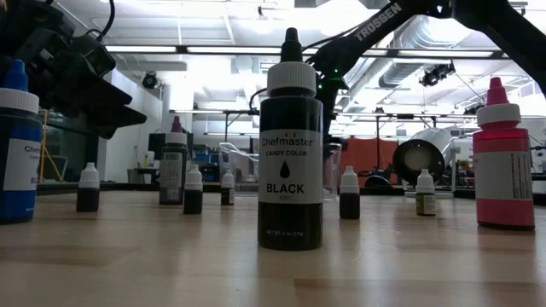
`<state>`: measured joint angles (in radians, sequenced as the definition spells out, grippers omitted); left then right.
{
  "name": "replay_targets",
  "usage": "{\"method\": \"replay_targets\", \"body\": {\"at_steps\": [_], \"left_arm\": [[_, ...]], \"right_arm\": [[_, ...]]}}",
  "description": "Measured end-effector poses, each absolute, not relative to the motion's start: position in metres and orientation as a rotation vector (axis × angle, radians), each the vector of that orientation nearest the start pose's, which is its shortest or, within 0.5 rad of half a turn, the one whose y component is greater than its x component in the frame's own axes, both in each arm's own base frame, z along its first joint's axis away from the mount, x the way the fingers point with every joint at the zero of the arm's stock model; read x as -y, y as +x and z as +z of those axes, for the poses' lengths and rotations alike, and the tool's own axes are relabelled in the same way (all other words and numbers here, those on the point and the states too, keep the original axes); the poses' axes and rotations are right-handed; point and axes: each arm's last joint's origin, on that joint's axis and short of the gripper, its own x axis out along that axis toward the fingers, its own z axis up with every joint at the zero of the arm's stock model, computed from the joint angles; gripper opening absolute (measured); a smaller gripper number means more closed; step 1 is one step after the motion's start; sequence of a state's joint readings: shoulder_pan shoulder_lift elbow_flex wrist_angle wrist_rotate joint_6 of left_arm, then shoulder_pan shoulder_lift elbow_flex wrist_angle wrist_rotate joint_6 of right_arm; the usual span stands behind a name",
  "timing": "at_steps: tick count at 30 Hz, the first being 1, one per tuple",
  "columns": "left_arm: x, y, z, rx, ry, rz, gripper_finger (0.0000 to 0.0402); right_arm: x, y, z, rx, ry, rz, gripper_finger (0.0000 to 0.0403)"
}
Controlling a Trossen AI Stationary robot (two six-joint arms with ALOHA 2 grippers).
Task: Pick & Place food coloring
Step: Put the small blue food coloring into the transparent container
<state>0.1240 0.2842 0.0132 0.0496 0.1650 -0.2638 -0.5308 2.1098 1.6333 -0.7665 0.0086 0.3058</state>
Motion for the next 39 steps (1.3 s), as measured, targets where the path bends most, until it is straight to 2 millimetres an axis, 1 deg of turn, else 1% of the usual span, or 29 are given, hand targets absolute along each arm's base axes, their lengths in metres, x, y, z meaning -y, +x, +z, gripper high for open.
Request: {"method": "replay_targets", "body": {"at_steps": [2, 4, 8, 12, 16, 21, 24, 32, 37, 39], "left_arm": [[-0.009, 0.112, 0.149, -0.223, -0.295, -0.011, 0.0234], [-0.009, 0.112, 0.149, -0.223, -0.295, -0.011, 0.0234], [-0.009, 0.112, 0.149, -0.223, -0.295, -0.011, 0.0234], [-0.009, 0.112, 0.149, -0.223, -0.295, -0.011, 0.0234], [-0.009, 0.112, 0.149, -0.223, -0.295, -0.012, 0.0234], [-0.009, 0.112, 0.149, -0.223, -0.295, -0.011, 0.0234], [-0.009, 0.112, 0.149, -0.224, -0.295, -0.011, 0.0234], [-0.009, 0.112, 0.149, -0.223, -0.295, -0.011, 0.0234], [-0.009, 0.112, 0.149, -0.223, -0.295, -0.011, 0.0234], [-0.009, 0.112, 0.149, -0.223, -0.295, -0.011, 0.0234]], "right_arm": [[0.218, 0.373, 0.181, -1.137, 0.581, -0.651, 0.0152], [0.217, 0.372, 0.188, -1.121, 0.568, -0.641, 0.0163], [0.216, 0.370, 0.214, -1.053, 0.534, -0.633, 0.0178], [0.213, 0.366, 0.236, -1.009, 0.483, -0.577, 0.0181], [0.209, 0.363, 0.258, -0.940, 0.409, -0.441, 0.0177], [0.203, 0.363, 0.273, -0.875, 0.318, -0.224, 0.0170], [0.199, 0.364, 0.280, -0.839, 0.247, -0.137, 0.0168], [0.196, 0.370, 0.286, -0.755, 0.160, 0.029, 0.0169], [0.193, 0.372, 0.307, -0.717, 0.059, 0.088, 0.0165], [0.190, 0.372, 0.313, -0.729, 0.028, 0.109, 0.0166]]}}
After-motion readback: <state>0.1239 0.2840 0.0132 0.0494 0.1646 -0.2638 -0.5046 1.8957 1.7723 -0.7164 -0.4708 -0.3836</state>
